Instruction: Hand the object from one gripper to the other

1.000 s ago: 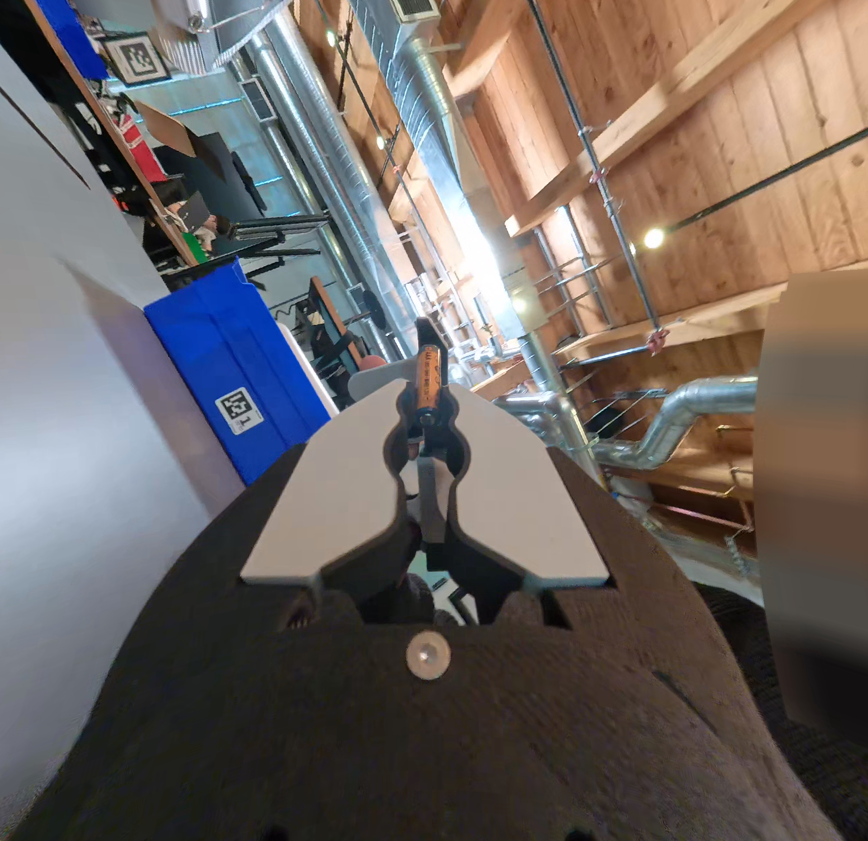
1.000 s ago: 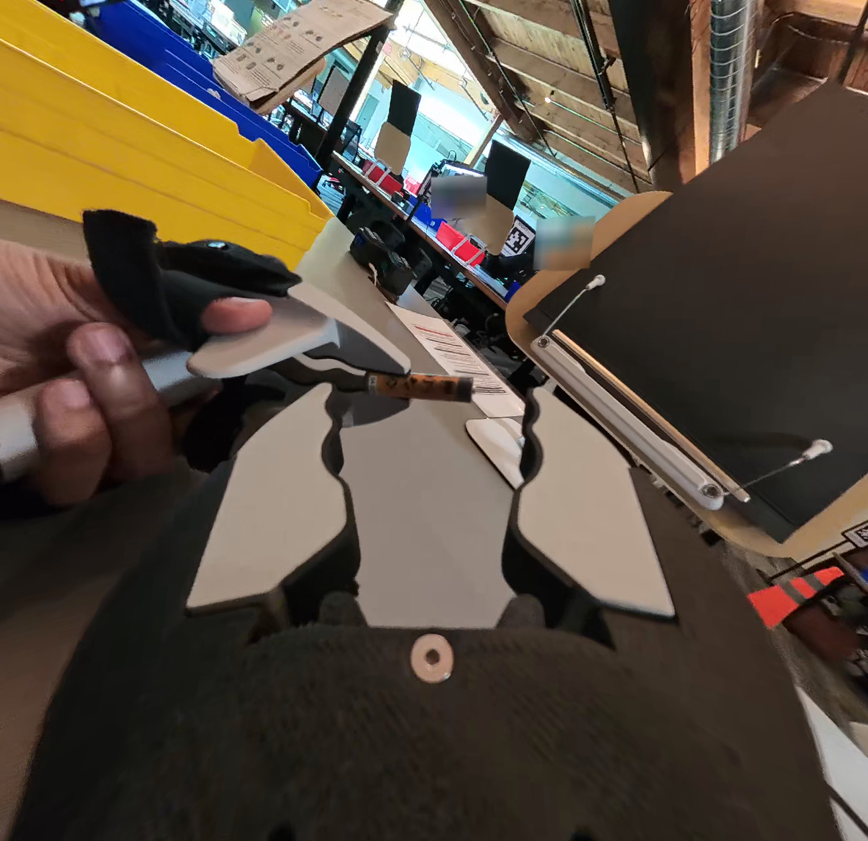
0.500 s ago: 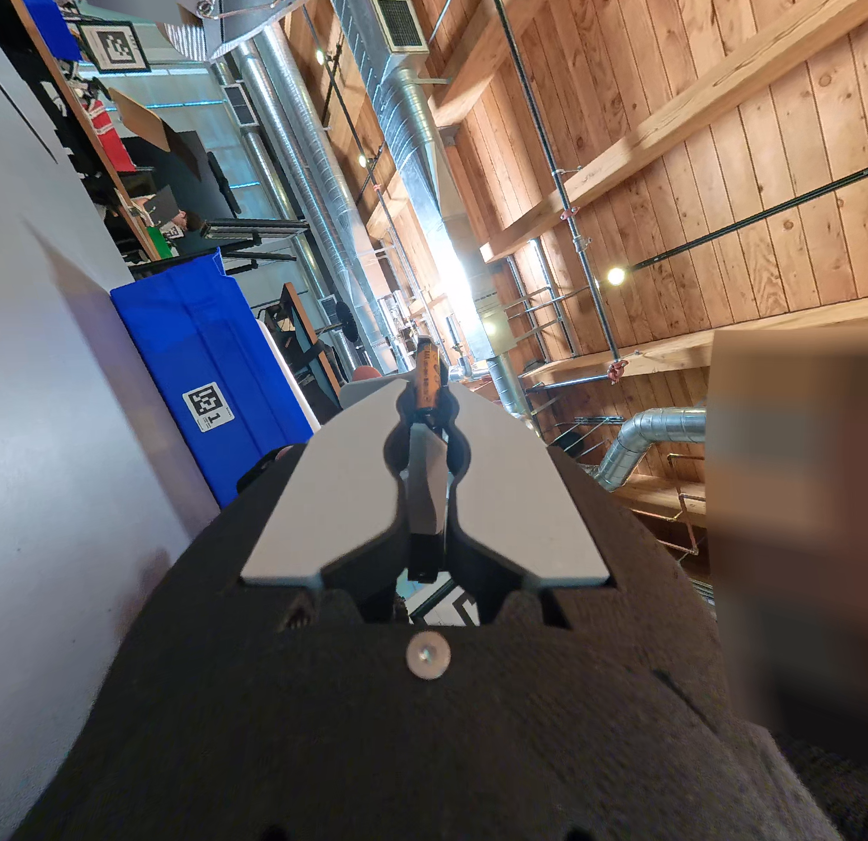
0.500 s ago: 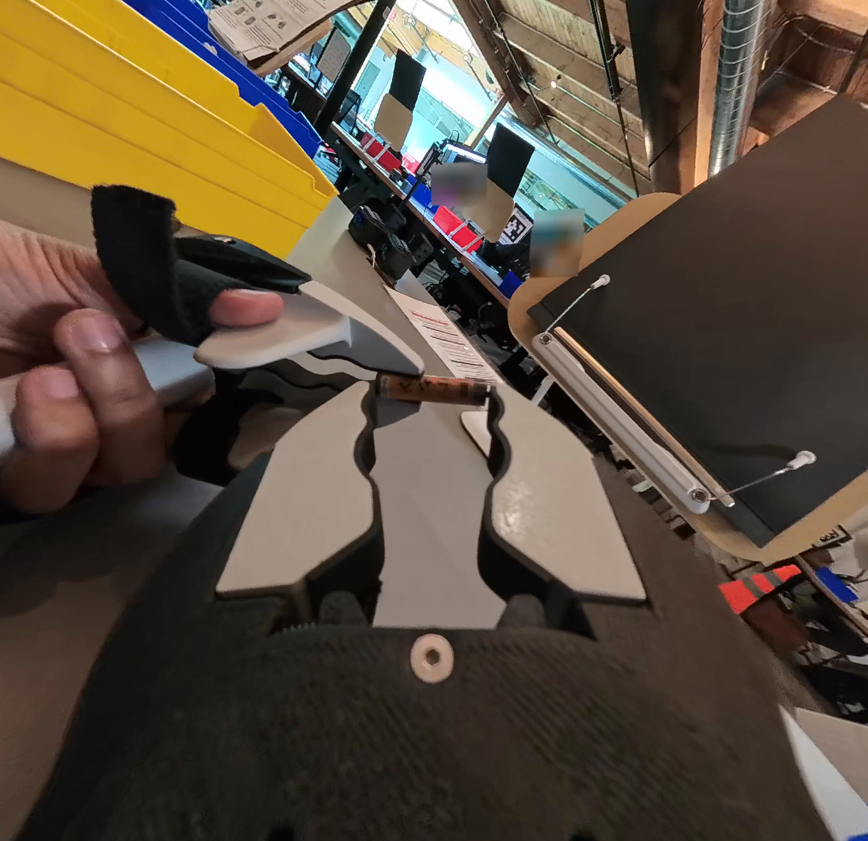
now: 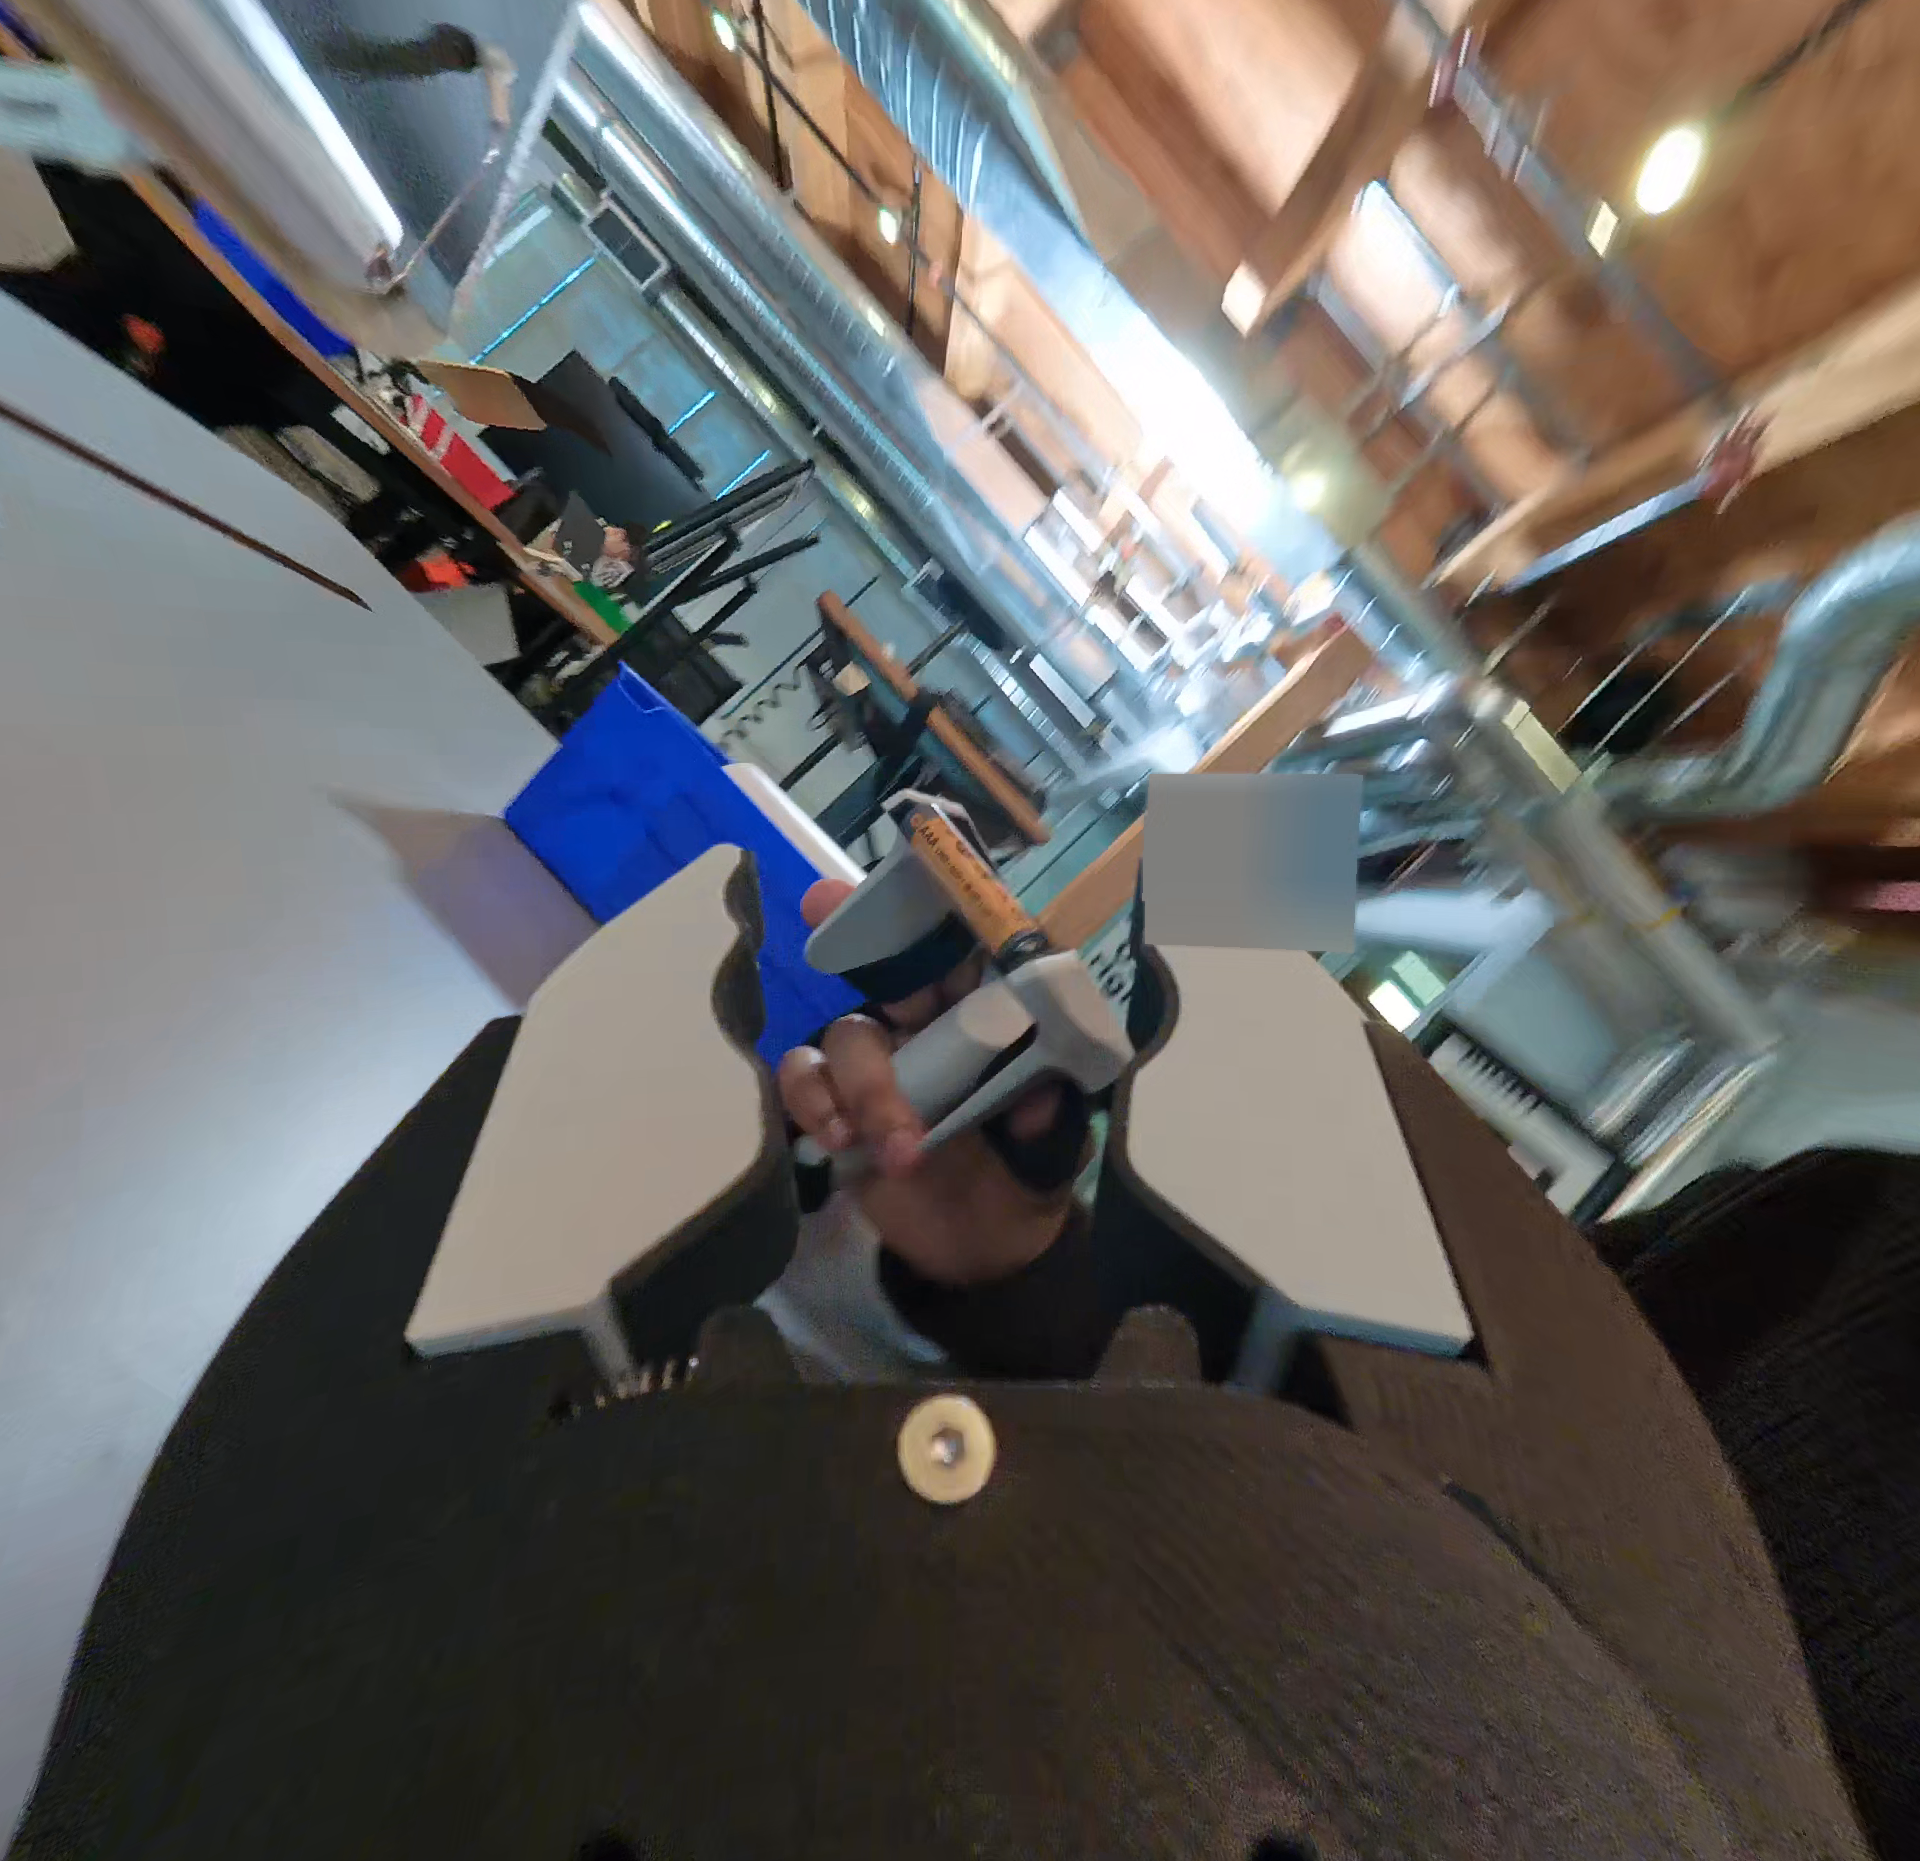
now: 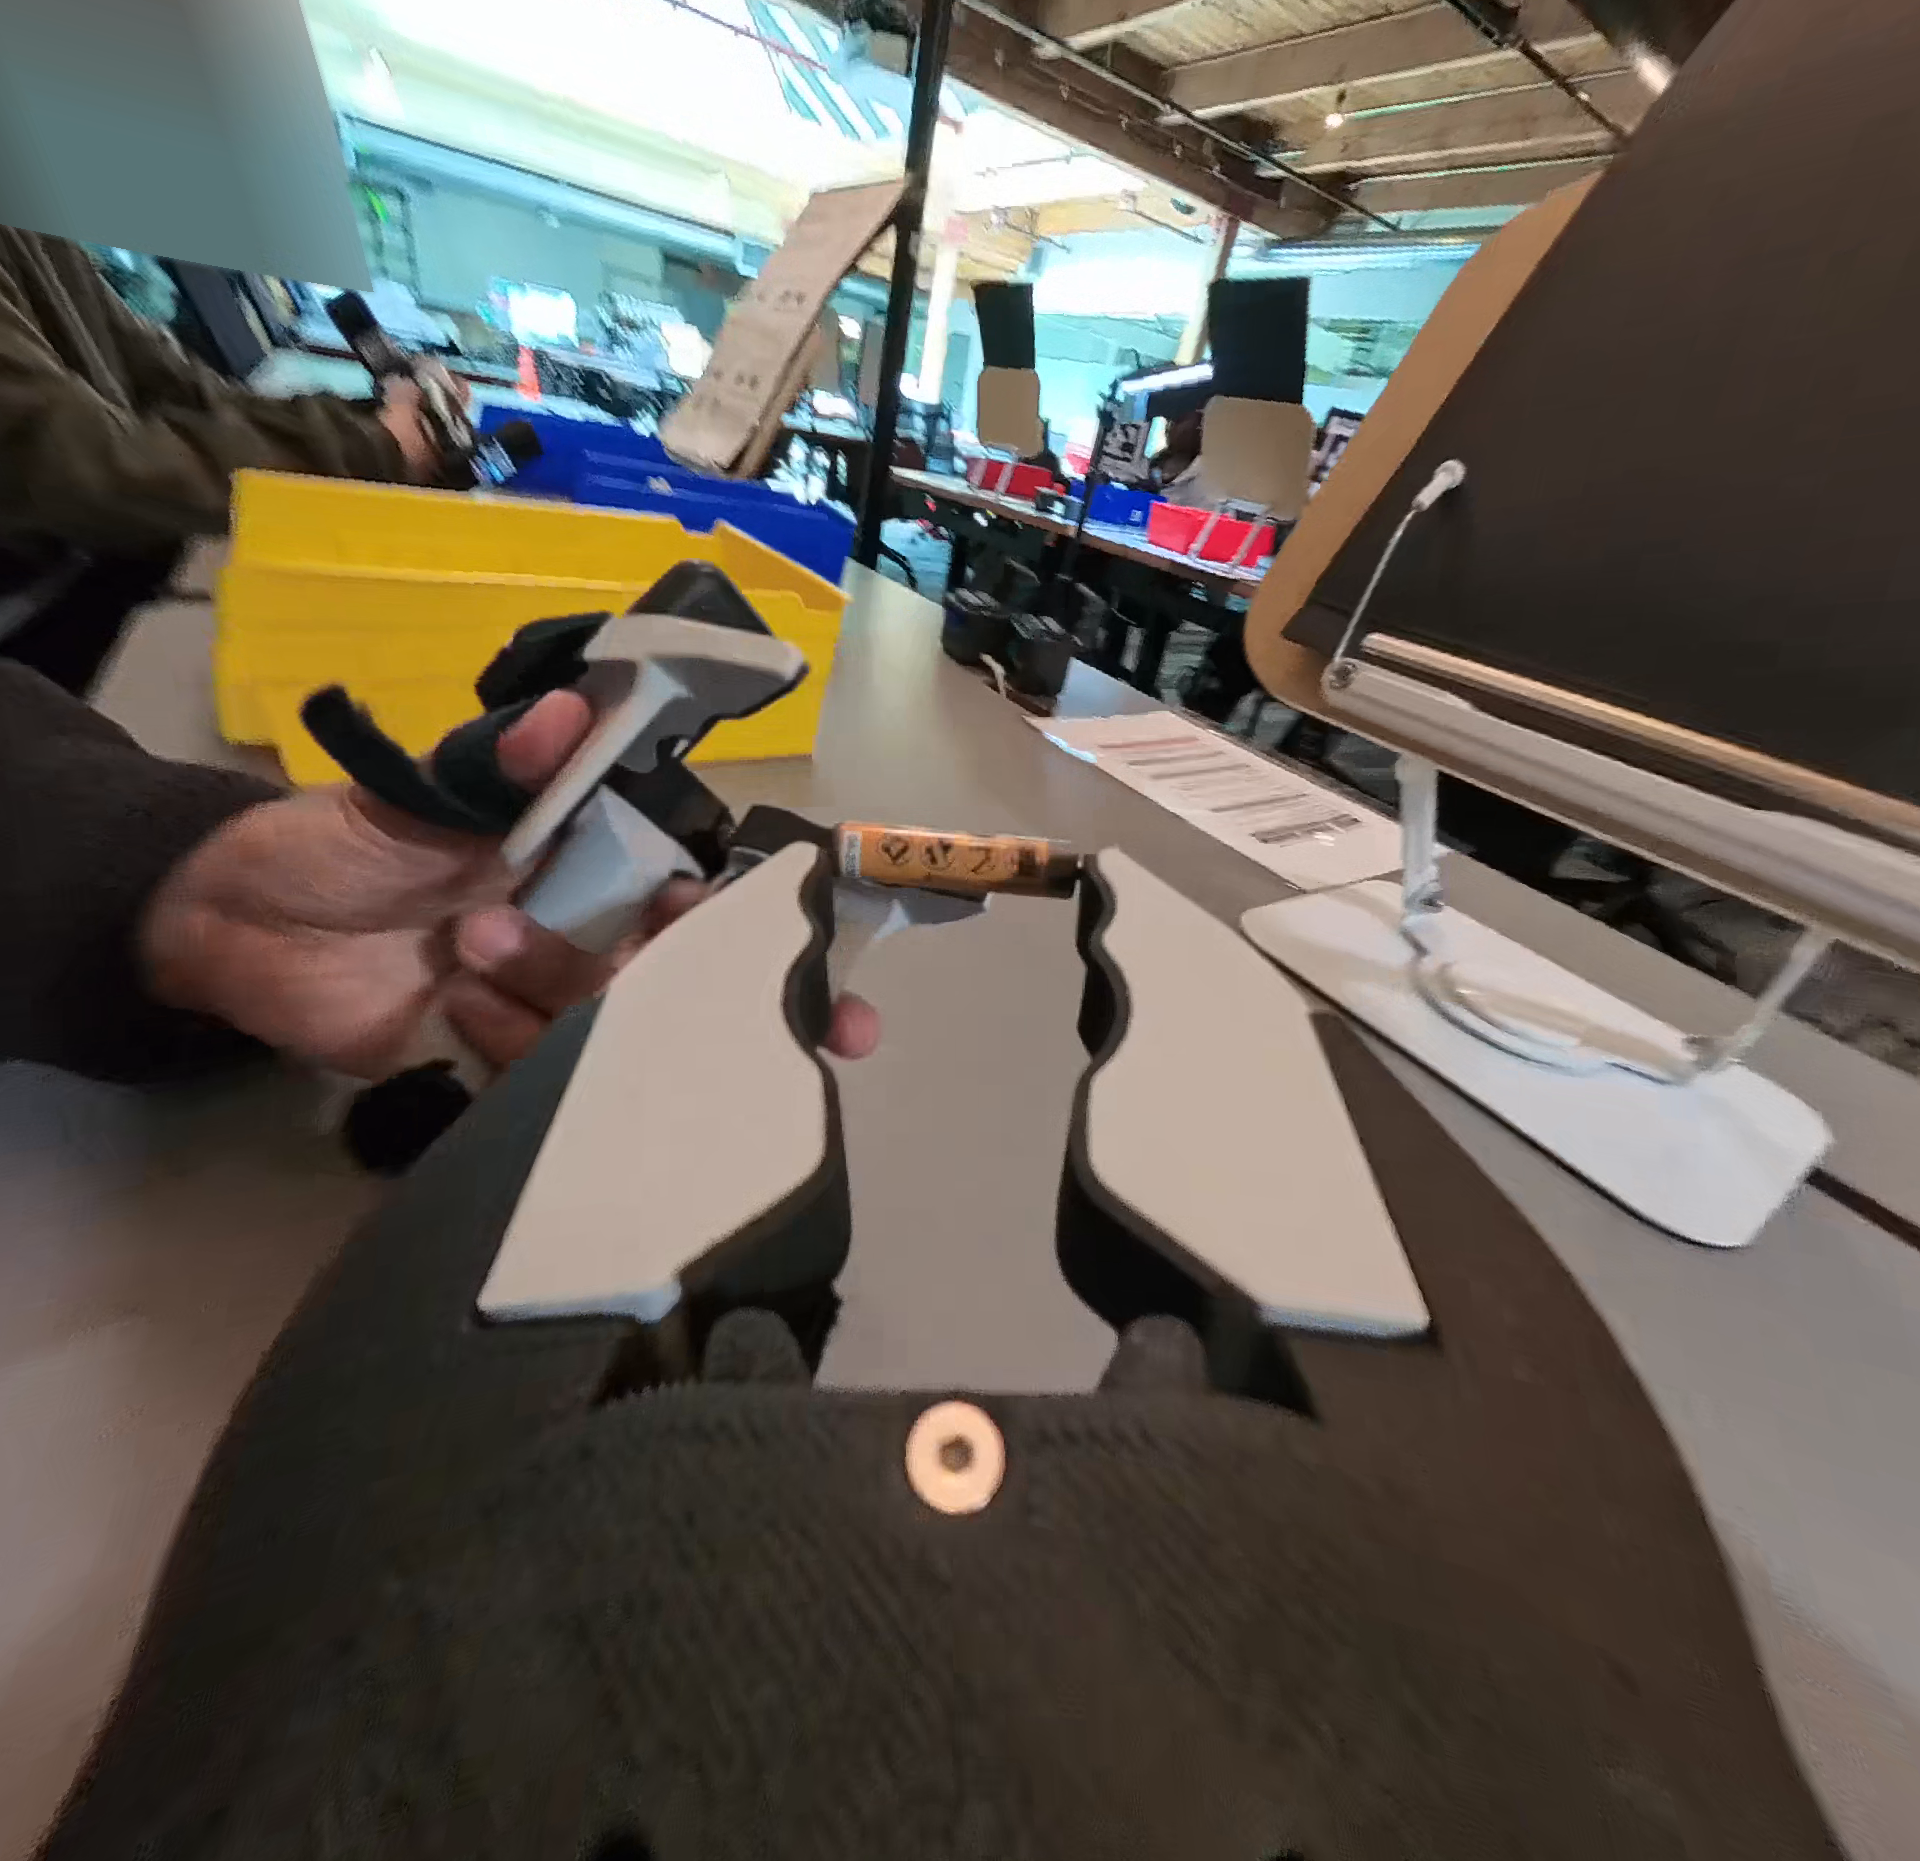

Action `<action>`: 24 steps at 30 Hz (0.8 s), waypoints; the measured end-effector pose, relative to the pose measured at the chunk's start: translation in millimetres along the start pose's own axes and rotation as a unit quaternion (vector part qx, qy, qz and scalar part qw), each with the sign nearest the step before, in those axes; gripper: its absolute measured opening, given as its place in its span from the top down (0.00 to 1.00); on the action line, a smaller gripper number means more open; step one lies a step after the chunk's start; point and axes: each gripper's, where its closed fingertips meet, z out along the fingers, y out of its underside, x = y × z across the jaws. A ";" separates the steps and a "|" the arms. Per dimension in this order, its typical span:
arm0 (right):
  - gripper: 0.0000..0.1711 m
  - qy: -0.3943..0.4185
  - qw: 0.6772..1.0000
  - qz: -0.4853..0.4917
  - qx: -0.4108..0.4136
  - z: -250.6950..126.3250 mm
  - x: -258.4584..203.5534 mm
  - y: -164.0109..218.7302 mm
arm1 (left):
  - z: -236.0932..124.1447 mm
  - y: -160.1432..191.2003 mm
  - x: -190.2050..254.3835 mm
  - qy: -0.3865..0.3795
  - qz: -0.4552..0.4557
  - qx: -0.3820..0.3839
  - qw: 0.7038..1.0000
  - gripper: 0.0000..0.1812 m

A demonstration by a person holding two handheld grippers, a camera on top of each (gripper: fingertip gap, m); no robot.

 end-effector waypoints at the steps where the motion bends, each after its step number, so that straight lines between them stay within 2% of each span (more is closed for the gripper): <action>1: 0.73 -0.015 1.000 0.017 0.016 -2.5 -0.4 -4.7 | 1.7 1.7 3.0 -0.005 0.045 -0.022 0.999 0.61; 3: 0.73 -0.057 0.995 0.070 0.043 -7.0 -4.1 -12.7 | 4.9 10.0 7.5 -0.020 0.152 -0.078 0.985 0.59; 6: 0.73 -0.148 0.964 0.210 0.072 -12.4 -11.5 -20.1 | 6.5 24.5 14.6 -0.038 0.328 -0.141 0.933 0.61; 8: 0.73 -0.200 0.928 0.308 0.069 -14.0 -13.4 -19.9 | 6.9 30.1 17.3 -0.050 0.421 -0.145 0.894 0.62; 10: 0.74 -0.222 0.903 0.363 0.057 -12.9 -13.8 -15.1 | 7.8 32.0 21.3 -0.054 0.477 -0.131 0.867 0.64; 13: 0.73 -0.252 0.875 0.413 0.017 -9.8 -21.9 -5.2 | 8.0 36.4 24.0 -0.051 0.519 -0.137 0.842 0.69; 15: 0.73 -0.280 0.844 0.457 0.005 -9.3 -28.1 -4.3 | 7.4 39.8 22.4 -0.049 0.531 -0.148 0.833 0.73; 19: 0.73 -0.314 0.789 0.529 0.002 -10.6 -28.8 -4.4 | 5.7 42.1 20.0 -0.055 0.564 -0.161 0.808 0.86; 24: 0.73 -0.325 0.762 0.559 -0.015 -10.5 -29.9 0.4 | 5.7 48.2 15.5 -0.060 0.580 -0.177 0.793 0.88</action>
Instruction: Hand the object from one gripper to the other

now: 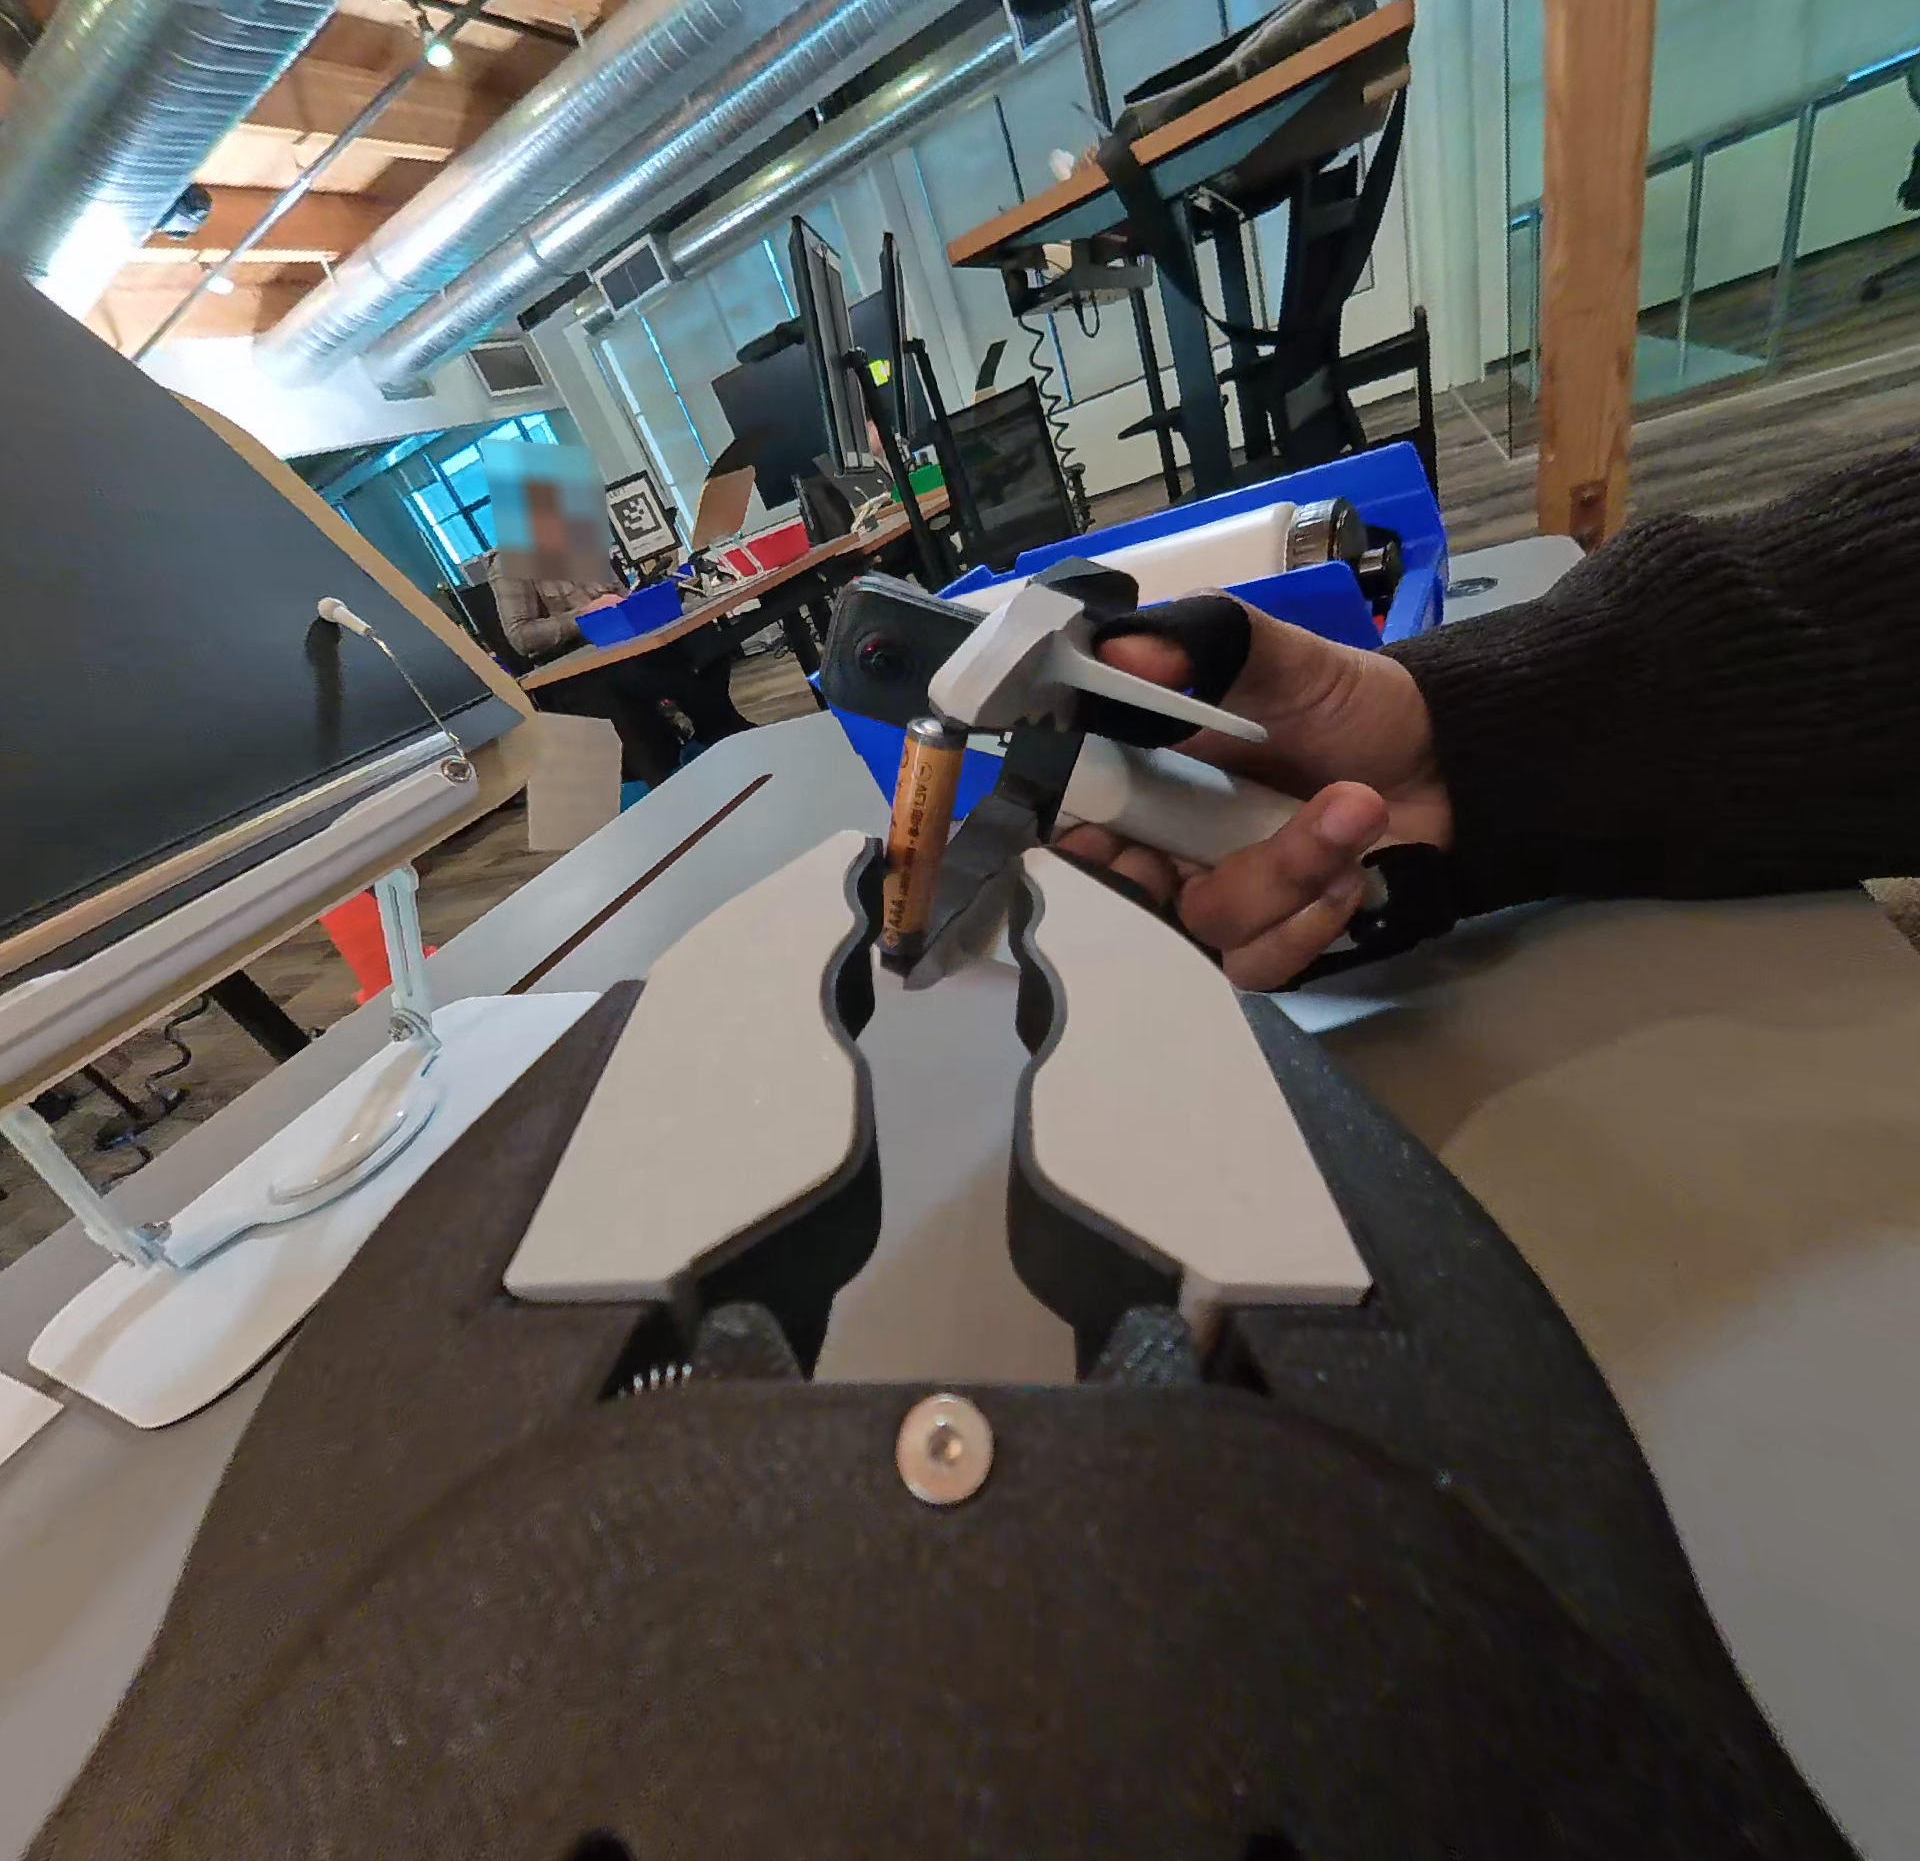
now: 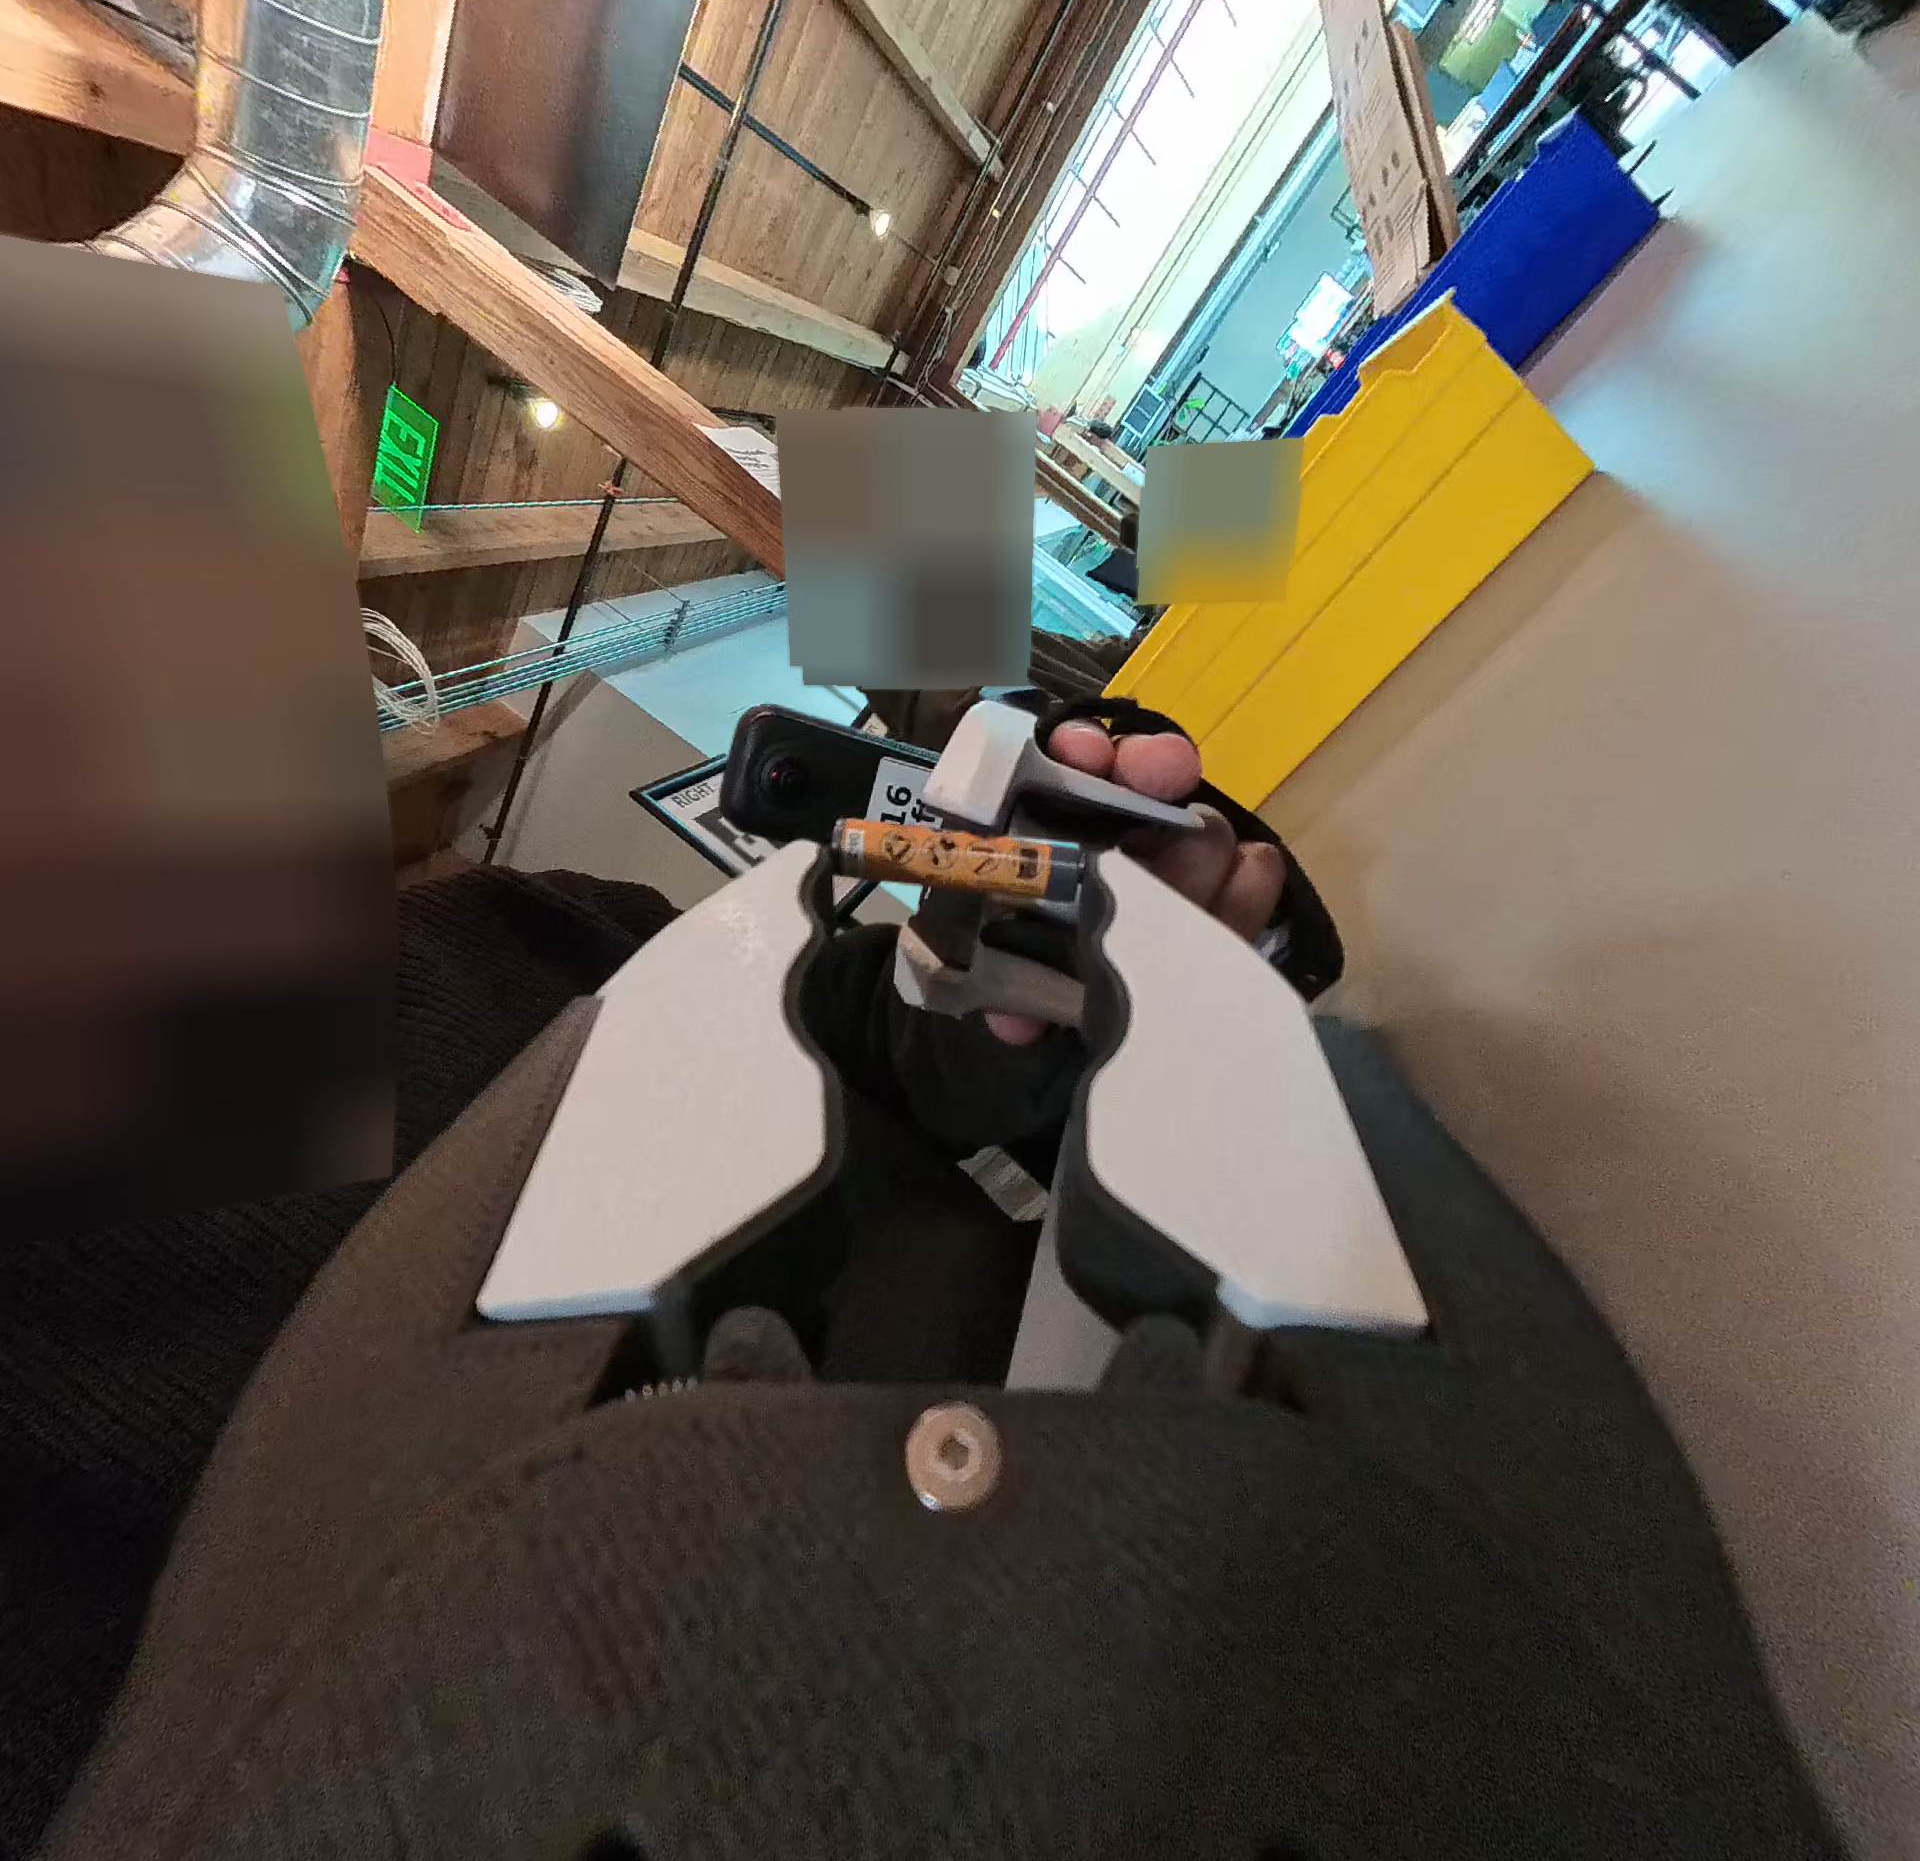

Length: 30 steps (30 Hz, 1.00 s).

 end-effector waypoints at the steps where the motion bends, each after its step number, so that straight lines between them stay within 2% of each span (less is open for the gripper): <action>1: 0.73 -0.002 1.000 0.001 -0.003 0.8 -0.3 1.0 | 0.0 0.3 -0.3 -0.001 0.002 -0.001 1.000 0.88; 6: 0.73 -0.001 1.000 0.007 -0.013 3.7 1.1 5.1 | -1.9 -0.5 -3.6 -0.007 0.001 0.001 1.000 0.94; 14: 0.73 0.000 1.000 0.007 -0.014 3.6 2.8 5.7 | -1.6 1.5 -3.3 0.000 0.000 -0.009 1.000 0.94; 19: 0.73 0.014 0.999 -0.022 0.025 1.0 6.8 -4.4 | -2.4 4.1 -11.2 -0.003 -0.053 -0.013 0.999 0.94; 23: 0.74 0.030 0.996 -0.039 0.069 -11.2 7.0 -20.5 | -8.7 6.3 -31.6 -0.023 -0.146 0.005 0.989 0.94; 26: 0.76 0.054 0.993 -0.062 0.085 -18.1 9.4 -27.1 | -16.2 8.7 -49.8 -0.017 -0.300 0.049 0.953 0.94; 28: 0.77 0.073 0.990 -0.084 0.091 -19.8 10.7 -29.5 | -22.6 15.7 -64.2 -0.008 -0.432 0.087 0.898 0.94; 30: 0.76 0.098 0.984 -0.114 0.092 -20.5 13.2 -31.0 | -28.7 25.6 -75.5 0.005 -0.545 0.120 0.830 0.95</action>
